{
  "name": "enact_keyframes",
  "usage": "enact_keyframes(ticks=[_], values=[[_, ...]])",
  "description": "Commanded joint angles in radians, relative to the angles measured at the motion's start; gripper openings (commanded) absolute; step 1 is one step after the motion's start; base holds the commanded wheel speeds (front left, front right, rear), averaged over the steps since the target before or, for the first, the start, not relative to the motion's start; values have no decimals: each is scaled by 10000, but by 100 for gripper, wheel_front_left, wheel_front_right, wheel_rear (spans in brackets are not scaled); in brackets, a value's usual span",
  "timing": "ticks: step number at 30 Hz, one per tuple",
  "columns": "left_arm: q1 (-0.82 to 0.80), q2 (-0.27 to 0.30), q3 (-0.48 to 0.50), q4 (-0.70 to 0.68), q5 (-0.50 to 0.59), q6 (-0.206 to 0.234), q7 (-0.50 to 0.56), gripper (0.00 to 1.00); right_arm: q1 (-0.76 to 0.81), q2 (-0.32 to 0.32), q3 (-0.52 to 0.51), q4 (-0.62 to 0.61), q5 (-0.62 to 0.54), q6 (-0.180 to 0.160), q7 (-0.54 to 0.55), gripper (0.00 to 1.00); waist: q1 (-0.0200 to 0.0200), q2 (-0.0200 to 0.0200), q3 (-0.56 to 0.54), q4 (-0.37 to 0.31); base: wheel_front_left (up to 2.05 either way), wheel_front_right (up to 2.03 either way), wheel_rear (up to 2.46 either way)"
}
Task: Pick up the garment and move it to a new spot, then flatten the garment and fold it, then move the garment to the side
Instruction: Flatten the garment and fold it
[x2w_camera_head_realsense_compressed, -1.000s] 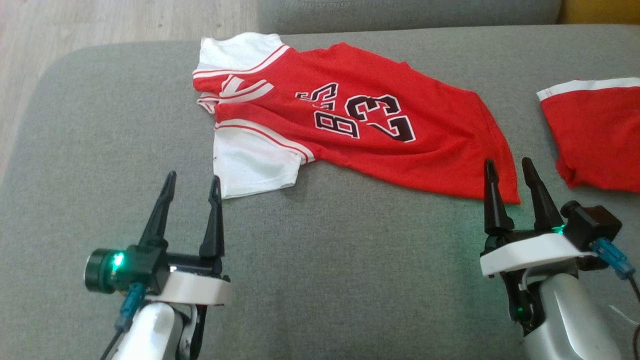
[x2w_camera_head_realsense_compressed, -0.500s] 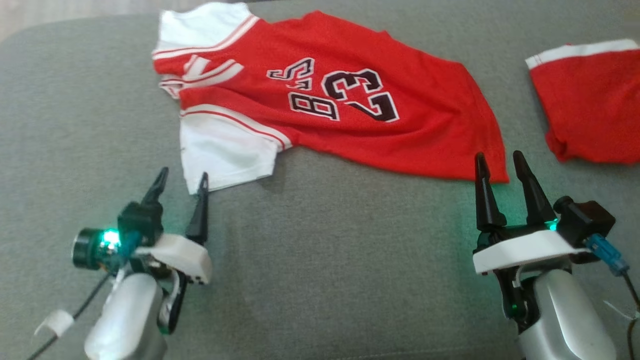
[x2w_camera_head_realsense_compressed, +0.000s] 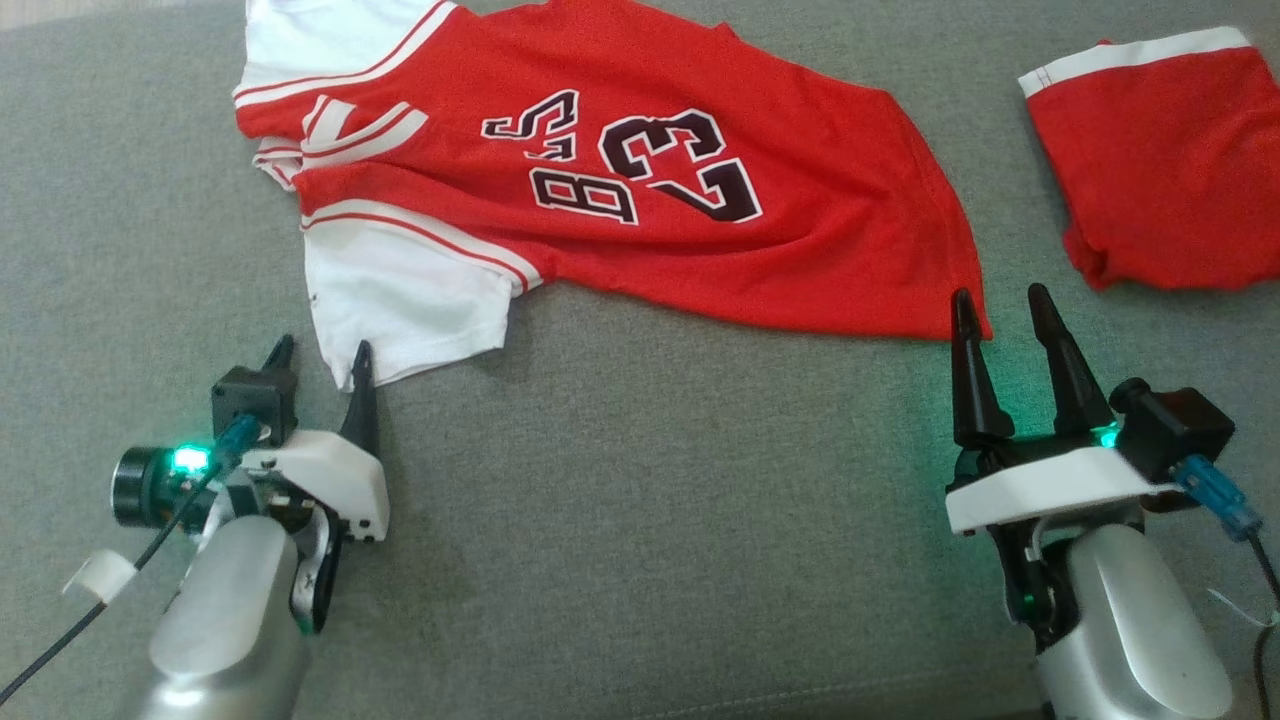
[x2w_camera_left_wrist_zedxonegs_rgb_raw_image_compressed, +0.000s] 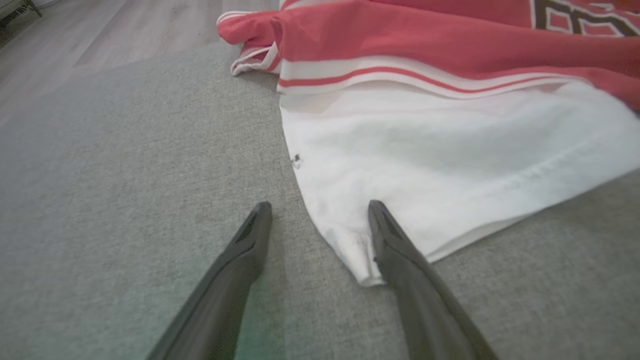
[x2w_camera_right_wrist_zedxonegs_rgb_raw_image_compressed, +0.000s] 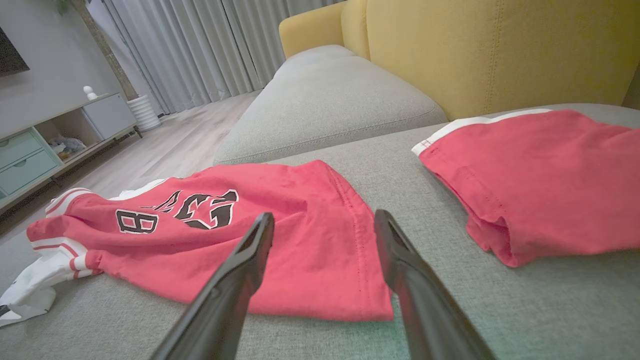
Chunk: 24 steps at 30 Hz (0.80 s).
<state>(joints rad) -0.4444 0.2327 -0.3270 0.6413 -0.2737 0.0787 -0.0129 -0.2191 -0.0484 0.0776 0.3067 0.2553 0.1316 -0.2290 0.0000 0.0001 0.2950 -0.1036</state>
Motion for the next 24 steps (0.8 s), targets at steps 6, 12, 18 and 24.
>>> enact_keyframes(ticks=[6, 12, 18, 24], values=[[-31, 77, -24, 375, -237, -349, 689, 0, -315, -18, 220, -175, 70, -9, -128, 100, 0, -1, -160, 80, 0, 0, 0], [-25, 163, 87, 42, -308, -228, 193, 0, -288, -18, 161, -1, 49, -9, -136, 100, 0, -1, -487, 157, 0, 0, 0], [264, 207, 316, -960, -378, 16, -955, 0, -122, -18, -231, 486, -163, -9, 104, 100, 0, -1, -965, 228, 0, 0, 0], [682, 239, 398, -2314, -337, 245, -1765, 0, -53, -18, -809, 1210, -447, -9, 628, 100, 0, -1, -1233, 479, 0, 0, 0]])
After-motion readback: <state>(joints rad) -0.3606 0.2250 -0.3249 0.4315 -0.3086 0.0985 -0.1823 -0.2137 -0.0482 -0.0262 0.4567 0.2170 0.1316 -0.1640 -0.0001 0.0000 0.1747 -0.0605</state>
